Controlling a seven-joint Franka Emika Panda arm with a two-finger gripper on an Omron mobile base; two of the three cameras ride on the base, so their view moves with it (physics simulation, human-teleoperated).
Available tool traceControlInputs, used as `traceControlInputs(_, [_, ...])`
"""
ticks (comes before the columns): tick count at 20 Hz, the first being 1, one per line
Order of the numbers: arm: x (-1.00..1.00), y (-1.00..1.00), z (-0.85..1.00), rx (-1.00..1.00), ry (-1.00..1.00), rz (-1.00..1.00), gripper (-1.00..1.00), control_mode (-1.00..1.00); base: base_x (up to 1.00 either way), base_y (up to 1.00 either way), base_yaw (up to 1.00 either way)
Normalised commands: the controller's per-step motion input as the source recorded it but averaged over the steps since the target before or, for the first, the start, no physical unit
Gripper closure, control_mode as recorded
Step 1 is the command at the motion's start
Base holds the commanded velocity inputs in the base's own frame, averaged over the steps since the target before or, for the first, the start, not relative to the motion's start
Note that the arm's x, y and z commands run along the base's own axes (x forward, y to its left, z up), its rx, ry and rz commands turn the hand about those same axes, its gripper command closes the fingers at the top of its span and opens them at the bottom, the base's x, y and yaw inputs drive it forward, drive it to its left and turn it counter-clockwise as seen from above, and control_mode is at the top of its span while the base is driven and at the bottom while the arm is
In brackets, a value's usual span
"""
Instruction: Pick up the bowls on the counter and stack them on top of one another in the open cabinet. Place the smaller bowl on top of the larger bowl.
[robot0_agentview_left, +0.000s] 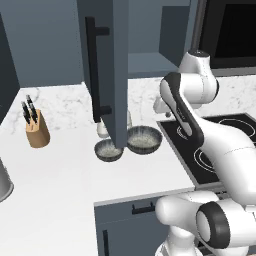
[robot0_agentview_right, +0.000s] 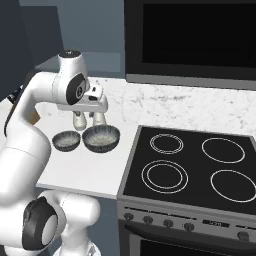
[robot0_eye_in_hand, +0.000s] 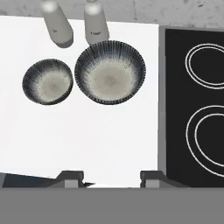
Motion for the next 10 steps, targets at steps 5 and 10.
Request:
traceControlInputs(5, [-0.03,0.00,-0.06,-0.02,0.04,0.00,-1.00,-1.00,0.00,0.00,0.00])
traceControlInputs(10, [-0.44,0.57,-0.49,-0.10,0.03,0.04,-1.00,-1.00,0.00,0.00,0.00])
